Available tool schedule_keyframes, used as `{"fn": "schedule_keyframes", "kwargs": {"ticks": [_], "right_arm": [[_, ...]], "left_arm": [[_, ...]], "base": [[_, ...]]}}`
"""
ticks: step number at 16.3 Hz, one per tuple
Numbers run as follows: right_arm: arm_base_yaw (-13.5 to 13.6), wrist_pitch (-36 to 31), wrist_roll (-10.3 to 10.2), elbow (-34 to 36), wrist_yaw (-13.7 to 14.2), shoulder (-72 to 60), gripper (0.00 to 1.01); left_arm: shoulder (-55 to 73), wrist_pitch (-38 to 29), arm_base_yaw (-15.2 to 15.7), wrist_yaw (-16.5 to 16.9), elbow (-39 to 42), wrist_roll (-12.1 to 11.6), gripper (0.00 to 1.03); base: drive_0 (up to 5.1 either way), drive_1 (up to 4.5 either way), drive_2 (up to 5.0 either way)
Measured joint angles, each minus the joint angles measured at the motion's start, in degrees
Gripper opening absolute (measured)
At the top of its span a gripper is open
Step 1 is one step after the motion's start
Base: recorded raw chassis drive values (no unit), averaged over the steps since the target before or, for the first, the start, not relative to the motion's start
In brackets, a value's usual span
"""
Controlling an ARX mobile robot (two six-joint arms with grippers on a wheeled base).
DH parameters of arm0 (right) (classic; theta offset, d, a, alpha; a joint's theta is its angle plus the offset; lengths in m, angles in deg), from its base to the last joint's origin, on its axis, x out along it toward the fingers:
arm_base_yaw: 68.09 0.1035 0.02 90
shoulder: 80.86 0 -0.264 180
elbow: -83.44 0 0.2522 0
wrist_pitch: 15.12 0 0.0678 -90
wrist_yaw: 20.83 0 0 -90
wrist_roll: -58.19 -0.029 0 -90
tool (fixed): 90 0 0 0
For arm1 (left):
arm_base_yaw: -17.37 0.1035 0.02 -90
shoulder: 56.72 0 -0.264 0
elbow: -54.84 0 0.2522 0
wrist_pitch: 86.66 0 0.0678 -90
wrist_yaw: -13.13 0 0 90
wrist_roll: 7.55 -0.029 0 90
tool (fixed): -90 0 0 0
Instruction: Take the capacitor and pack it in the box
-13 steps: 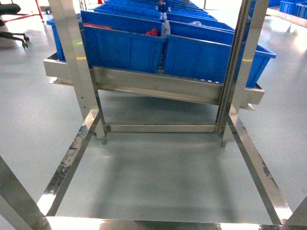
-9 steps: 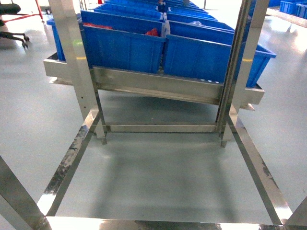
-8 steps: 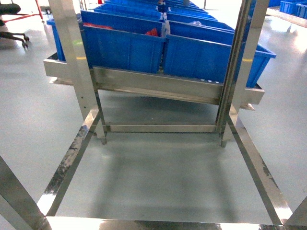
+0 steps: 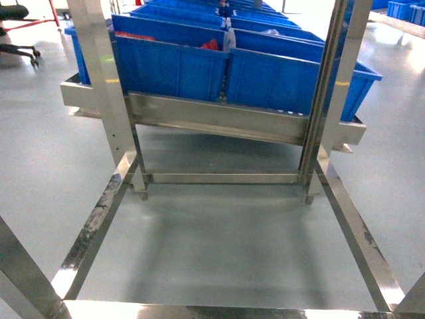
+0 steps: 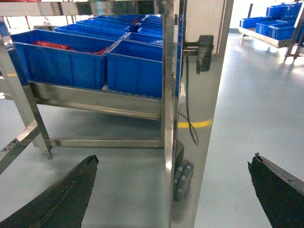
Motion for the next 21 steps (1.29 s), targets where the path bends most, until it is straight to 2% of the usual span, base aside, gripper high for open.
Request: {"fn": "schedule_keyframes", "kwargs": {"ticks": [21], "right_arm": [[0.0, 0.0, 0.0, 0.0, 0.0, 0.0, 0.98]], "left_arm": [[0.0, 0.0, 0.0, 0.0, 0.0, 0.0, 0.98]], "base": [[0.0, 0.0, 0.0]]}}
